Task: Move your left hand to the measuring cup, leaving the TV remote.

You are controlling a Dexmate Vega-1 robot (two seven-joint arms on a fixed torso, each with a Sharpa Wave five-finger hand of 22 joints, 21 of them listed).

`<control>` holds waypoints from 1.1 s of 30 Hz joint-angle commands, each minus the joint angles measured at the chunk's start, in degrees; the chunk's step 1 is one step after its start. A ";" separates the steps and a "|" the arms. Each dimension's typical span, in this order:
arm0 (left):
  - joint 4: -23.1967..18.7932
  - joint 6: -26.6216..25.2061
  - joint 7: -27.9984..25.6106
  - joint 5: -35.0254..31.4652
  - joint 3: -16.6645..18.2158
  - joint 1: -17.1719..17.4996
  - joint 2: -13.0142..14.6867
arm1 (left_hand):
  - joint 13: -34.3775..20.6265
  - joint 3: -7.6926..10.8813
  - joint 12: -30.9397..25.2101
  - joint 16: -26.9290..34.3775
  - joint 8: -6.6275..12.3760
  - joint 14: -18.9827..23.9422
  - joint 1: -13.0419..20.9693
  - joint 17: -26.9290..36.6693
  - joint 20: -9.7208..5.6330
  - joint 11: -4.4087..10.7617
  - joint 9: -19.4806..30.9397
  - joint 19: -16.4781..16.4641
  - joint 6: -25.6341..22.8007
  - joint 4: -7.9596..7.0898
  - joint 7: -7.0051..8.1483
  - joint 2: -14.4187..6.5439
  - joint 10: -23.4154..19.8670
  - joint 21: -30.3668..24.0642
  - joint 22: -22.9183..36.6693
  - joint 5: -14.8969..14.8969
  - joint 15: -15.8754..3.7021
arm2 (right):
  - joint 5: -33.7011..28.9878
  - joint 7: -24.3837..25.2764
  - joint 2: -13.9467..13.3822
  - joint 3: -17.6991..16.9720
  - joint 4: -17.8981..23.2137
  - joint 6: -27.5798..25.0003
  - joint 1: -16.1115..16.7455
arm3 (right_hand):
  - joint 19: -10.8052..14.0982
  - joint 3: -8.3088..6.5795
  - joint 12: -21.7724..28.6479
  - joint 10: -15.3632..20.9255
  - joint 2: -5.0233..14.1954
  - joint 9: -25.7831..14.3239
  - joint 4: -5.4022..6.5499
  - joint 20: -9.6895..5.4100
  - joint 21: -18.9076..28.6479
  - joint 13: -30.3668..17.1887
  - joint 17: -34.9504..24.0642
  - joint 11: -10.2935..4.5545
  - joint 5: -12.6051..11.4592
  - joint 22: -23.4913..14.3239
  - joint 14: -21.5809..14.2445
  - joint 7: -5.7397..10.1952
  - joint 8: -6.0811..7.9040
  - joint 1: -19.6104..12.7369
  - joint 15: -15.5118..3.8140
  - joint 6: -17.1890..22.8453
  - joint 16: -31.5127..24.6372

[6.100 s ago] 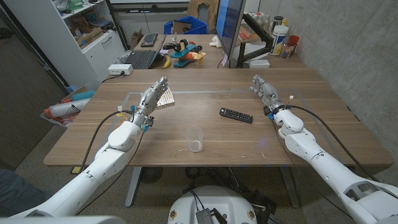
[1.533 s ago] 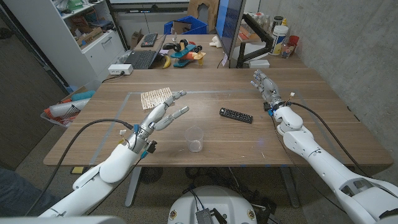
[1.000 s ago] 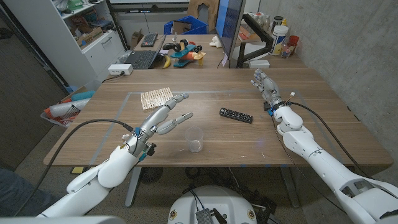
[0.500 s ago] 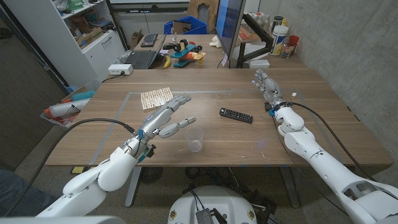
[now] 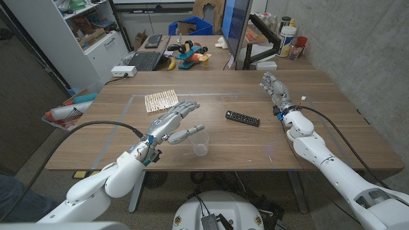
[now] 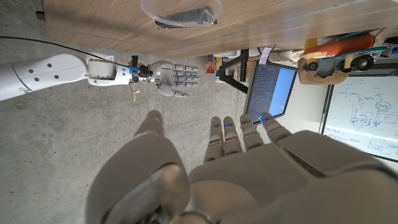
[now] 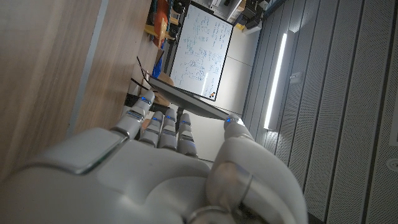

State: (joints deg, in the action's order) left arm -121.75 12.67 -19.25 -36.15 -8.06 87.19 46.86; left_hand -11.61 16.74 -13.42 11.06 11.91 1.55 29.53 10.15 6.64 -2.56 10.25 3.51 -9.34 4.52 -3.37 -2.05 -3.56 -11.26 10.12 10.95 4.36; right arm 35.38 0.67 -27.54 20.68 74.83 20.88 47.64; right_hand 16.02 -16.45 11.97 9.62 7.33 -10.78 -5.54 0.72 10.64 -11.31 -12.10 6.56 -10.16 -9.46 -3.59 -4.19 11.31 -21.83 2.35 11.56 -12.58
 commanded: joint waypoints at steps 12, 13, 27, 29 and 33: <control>-0.67 -6.86 3.05 -2.97 -9.84 -7.24 3.56 | -0.17 0.18 -0.26 0.21 0.18 0.57 0.83 0.18 0.66 0.08 0.29 -0.14 -0.76 0.64 0.36 -0.06 -0.73 -0.18 0.22 0.08 -0.10 | 0.70 0.30 -1.45 -1.21 2.44 0.25 2.30 | 0.18 -0.10 -0.09 0.50 0.67 -0.33 -0.34 0.22 0.34 -0.23 -0.31 -0.21 -0.23 -0.30 -0.43 0.37 0.05 -0.04 -0.14 0.38 0.03; -0.81 -7.30 3.20 -2.95 -10.06 -7.19 3.71 | -0.17 0.19 -0.27 0.21 0.17 0.58 0.83 0.18 0.64 0.08 0.29 -0.14 -0.78 0.65 0.35 -0.06 -0.75 -0.18 0.22 0.08 -0.12 | 0.73 0.24 -1.47 -1.22 2.41 0.26 2.30 | 0.16 -0.10 -0.09 0.48 0.67 -0.33 -0.34 0.23 0.33 -0.23 -0.31 -0.21 -0.23 -0.30 -0.42 0.39 0.05 -0.03 -0.15 0.36 0.04; -1.79 -9.87 1.71 -3.41 -12.25 -6.70 5.85 | -0.19 0.15 -0.31 0.19 0.16 0.78 0.80 0.20 0.82 0.16 0.31 -0.26 -1.26 0.75 0.51 -0.08 -1.04 -0.23 0.23 0.09 -0.16 | 0.56 -0.09 -1.45 -0.93 2.32 0.27 2.36 | 0.18 -0.07 -0.09 0.54 0.72 -0.34 -0.37 0.20 0.34 -0.23 -0.32 -0.12 -0.24 -0.30 -0.36 0.37 0.06 -0.02 -0.22 0.39 0.07; -1.89 -9.92 1.73 -3.33 -12.47 -6.94 6.13 | -0.19 0.15 -0.33 0.18 0.14 0.77 0.79 0.20 0.85 0.17 0.31 -0.25 -1.26 0.76 0.51 -0.08 -1.09 -0.22 0.23 0.09 -0.21 | -0.59 1.06 -1.93 -0.83 3.15 0.10 2.70 | 0.19 -0.07 -0.09 0.53 0.72 -0.33 -0.38 0.22 0.35 -0.24 -0.32 -0.16 -0.24 -0.30 -0.39 0.37 0.06 -0.02 -0.19 0.40 0.06; -1.72 -9.91 1.90 -3.03 -13.00 -7.61 6.51 | -0.20 0.13 -0.32 0.18 0.11 0.83 0.76 0.20 0.89 0.25 0.31 -0.26 -1.35 0.78 0.58 -0.09 -1.12 -0.23 0.24 0.09 -0.24 | -0.68 1.70 -2.16 -1.09 3.97 0.06 3.28 | 0.19 -0.06 -0.09 0.55 0.71 -0.34 -0.42 0.24 0.35 -0.24 -0.31 -0.23 -0.25 -0.30 -0.40 0.34 0.05 -0.05 -0.16 0.38 0.07</control>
State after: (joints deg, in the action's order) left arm -123.29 4.73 -16.40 -38.96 -19.42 80.55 52.06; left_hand -11.60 16.73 -13.42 11.06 11.91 1.97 29.75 10.28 6.87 -2.24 10.25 3.29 -10.25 4.98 -3.06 -2.27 -4.27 -11.26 10.28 10.95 3.95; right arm 35.81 0.87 -28.86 19.69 76.92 21.14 49.72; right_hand 16.02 -16.30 11.98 9.83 7.64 -10.78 -5.69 0.72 10.64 -11.31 -12.10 6.35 -10.16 -9.46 -3.58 -4.19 11.30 -21.52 2.35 11.56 -12.58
